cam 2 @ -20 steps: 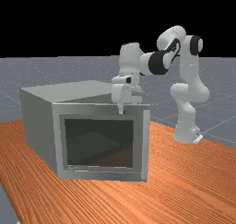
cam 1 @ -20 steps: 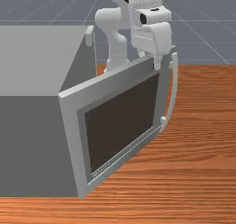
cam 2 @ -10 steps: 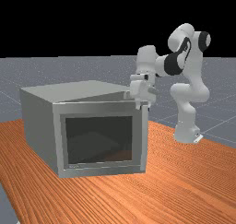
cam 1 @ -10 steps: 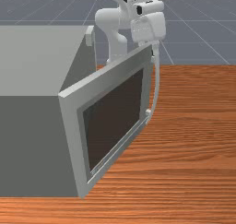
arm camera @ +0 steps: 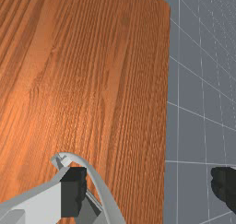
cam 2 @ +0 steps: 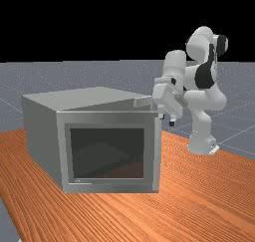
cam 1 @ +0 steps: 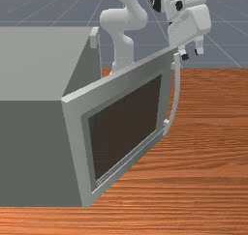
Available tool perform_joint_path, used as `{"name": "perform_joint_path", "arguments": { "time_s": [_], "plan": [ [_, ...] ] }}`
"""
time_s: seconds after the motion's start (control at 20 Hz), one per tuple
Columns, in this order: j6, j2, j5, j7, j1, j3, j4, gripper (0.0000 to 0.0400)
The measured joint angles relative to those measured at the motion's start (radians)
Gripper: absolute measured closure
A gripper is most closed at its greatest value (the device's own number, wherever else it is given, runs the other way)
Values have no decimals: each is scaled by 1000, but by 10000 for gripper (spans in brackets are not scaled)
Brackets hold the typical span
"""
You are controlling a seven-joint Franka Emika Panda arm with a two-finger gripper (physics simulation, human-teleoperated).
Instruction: Close the microwave
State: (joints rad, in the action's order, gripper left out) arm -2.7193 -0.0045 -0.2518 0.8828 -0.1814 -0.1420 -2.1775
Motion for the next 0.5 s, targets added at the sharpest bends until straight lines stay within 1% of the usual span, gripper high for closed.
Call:
{"name": "perform_joint_path", "arguments": {
  "time_s": [0.05, 0.1, 0.15, 0.2, 0.25, 0.3, 0.35, 0.4, 0.45, 0.5],
  "plan": [
    [-4, 28, 58, -88, -16, -25, 31, 0],
    [-20, 71, 90, -168, -31, -57, 77, 0],
    [16, 103, 243, -314, -72, -54, 126, 0],
    [83, 141, 413, -497, -126, -34, 192, 0],
    [191, 225, 497, -471, -166, -19, 335, 0],
    [276, 335, 520, -436, -188, 0, 510, 0],
    [437, 533, 534, -355, -217, 31, 848, 0],
    [252, 462, 408, -365, -140, -26, 674, 0],
    [252, 464, 408, -365, -137, -25, 673, 0],
    [425, 612, 474, -341, -184, 17, 956, 0]
  ]
}}
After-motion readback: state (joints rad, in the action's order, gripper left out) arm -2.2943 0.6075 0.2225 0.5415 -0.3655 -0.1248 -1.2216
